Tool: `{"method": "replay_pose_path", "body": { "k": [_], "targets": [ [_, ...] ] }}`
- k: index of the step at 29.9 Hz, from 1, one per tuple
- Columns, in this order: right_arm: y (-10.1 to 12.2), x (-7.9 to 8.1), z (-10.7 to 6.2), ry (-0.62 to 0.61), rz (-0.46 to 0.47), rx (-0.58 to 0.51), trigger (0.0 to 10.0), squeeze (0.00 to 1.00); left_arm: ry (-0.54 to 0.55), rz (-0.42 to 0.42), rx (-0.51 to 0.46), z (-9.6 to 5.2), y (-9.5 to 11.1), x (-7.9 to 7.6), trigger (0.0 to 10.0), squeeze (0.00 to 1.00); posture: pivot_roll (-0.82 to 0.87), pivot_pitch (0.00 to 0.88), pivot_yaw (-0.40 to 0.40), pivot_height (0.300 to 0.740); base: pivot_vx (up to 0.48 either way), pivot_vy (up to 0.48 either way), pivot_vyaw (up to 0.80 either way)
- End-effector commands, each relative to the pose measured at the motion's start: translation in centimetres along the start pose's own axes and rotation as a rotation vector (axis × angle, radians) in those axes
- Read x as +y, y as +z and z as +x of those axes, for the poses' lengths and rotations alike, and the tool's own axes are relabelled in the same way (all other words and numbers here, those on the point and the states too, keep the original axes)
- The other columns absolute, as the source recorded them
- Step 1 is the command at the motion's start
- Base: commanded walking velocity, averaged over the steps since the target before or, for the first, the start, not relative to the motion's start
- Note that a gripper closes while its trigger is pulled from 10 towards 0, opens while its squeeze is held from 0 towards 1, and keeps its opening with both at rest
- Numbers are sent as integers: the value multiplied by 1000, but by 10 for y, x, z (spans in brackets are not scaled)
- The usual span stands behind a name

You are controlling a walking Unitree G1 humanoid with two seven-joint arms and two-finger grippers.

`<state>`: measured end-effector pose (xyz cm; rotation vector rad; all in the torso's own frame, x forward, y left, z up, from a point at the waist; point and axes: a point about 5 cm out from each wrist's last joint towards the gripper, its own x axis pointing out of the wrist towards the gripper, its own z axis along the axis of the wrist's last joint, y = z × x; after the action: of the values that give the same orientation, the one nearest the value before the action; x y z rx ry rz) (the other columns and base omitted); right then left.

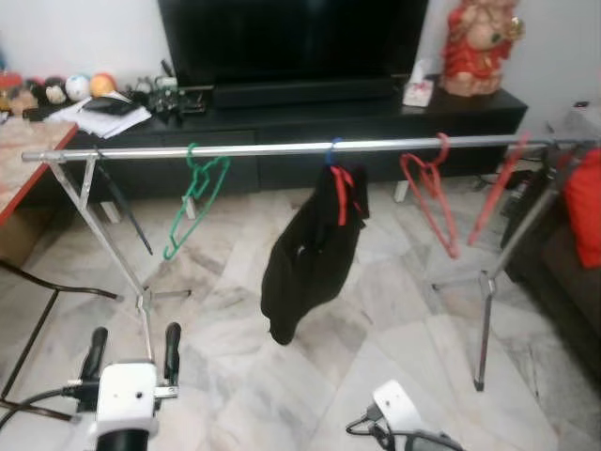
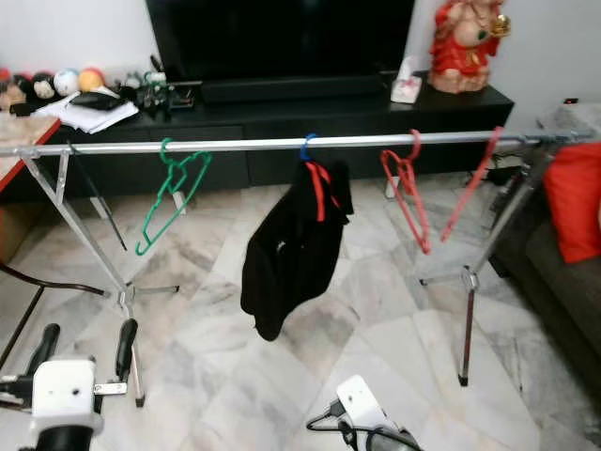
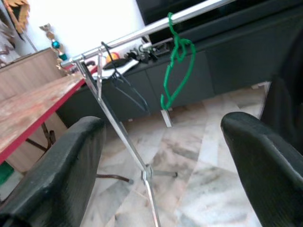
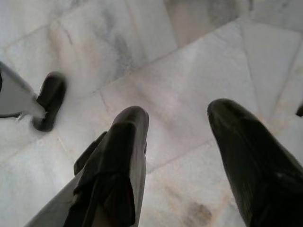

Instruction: Hang hanger

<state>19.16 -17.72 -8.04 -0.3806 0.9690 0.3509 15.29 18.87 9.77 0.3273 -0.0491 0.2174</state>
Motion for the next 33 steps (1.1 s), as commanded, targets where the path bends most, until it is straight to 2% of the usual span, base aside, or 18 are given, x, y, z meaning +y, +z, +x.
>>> {"method": "replay_pose_path", "body": {
  "k": [1,7,9,13,16,17,18,24,25,26,30,33],
  "targets": [
    [5,2,1,0,14,-19,10000,0,8,-9,2,3,-1,4,10000,0,-61,0,9,740,-259,0,0],
    [5,2,1,-1,14,-18,10000,0,12,-34,36,6,-9,4,10000,0,-61,0,9,740,-84,0,0],
    [5,2,1,-1,15,-18,10000,0,20,-43,80,8,-18,5,10000,0,-64,0,7,740,0,0,0],
    [5,2,1,-2,15,-18,10000,0,21,-45,84,8,-19,5,10000,0,-64,0,7,740,0,0,0],
    [7,2,1,-6,22,-23,10000,0,-31,-121,327,16,-72,-2,10000,0,-65,0,8,740,0,0,0],
    [7,2,1,-7,25,-25,10000,0,-44,-136,375,17,-82,-4,10000,0,-65,0,8,740,0,0,0],
    [7,2,1,-8,32,-29,10000,0,-81,-121,452,16,-100,-8,10000,0,-68,0,9,740,0,0,0],
    [9,4,2,-12,44,-38,10000,0,-224,-76,613,22,-135,-24,10000,0,-83,0,21,740,0,0,0],
    [9,4,2,-12,44,-38,10000,0,-224,-76,613,22,-135,-24,10000,0,-83,0,21,740,0,0,0],
    [9,4,2,-19,57,-41,10000,0,-244,-63,667,22,-143,-28,10000,0,-90,0,25,740,0,0,0],
    [9,5,2,-26,69,-43,10000,0,-264,-59,739,23,-155,-33,10000,0,-97,0,30,740,0,0,0],
    [9,6,2,-38,98,-42,10000,0,-245,-67,835,13,-168,-34,10000,0,-95,0,32,740,0,0,0]
  ]
}}
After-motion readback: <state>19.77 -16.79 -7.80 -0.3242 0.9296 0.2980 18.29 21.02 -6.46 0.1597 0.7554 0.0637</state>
